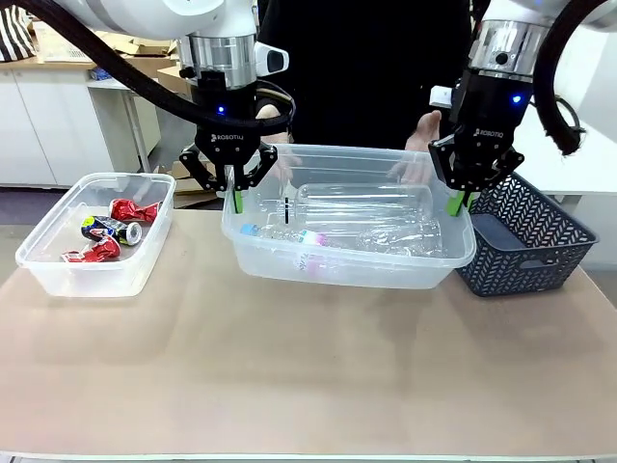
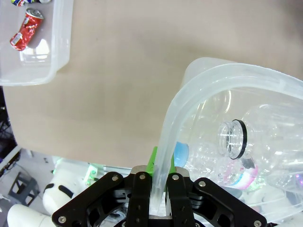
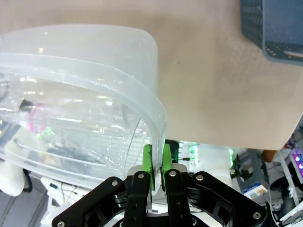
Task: Sort the waste into each basket.
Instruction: Offer the picked Organizing box to the human.
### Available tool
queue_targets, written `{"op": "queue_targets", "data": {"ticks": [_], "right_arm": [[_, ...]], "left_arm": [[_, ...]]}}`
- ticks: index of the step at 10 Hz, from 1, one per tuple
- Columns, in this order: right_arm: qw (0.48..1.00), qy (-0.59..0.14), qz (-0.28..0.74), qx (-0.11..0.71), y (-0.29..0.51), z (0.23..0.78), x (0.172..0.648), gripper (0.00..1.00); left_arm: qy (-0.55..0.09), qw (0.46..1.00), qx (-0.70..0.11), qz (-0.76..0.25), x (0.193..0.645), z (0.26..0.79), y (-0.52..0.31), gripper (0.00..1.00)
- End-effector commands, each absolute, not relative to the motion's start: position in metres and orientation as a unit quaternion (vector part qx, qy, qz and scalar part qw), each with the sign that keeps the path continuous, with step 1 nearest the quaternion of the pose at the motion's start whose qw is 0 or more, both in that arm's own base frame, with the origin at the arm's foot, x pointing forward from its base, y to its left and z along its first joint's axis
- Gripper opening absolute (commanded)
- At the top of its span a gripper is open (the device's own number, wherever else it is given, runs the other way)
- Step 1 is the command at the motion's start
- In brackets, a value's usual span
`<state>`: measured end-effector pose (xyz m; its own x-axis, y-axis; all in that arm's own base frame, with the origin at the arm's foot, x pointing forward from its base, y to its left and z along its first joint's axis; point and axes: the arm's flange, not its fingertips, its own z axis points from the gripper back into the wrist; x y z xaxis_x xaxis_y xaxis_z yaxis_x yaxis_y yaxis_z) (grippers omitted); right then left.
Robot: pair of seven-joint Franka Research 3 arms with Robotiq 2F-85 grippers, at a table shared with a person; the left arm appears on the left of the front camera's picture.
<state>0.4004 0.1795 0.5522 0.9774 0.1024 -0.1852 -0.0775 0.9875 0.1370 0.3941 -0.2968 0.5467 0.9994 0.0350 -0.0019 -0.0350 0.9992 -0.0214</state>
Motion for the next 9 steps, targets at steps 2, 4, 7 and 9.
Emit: {"op": "queue_targets", "data": {"ticks": [2,4,7,9], "right_arm": [[0.989,0.115,0.072,0.067,0.181,0.559,0.421,0.08],[0.981,0.139,0.104,0.089,0.178,0.580,0.483,0.08],[0.973,0.180,0.088,0.110,0.168,0.576,0.569,0.08],[0.973,0.173,0.091,0.125,0.162,0.560,0.593,0.08]], "left_arm": [[0.001,1.000,-0.010,-0.005,0.406,0.553,-0.298,0.05],[0.008,1.000,-0.019,-0.019,0.457,0.573,-0.293,0.05],[0.008,0.999,-0.046,-0.026,0.547,0.578,-0.278,0.05],[0.008,0.999,-0.036,-0.033,0.584,0.565,-0.282,0.05]]}}
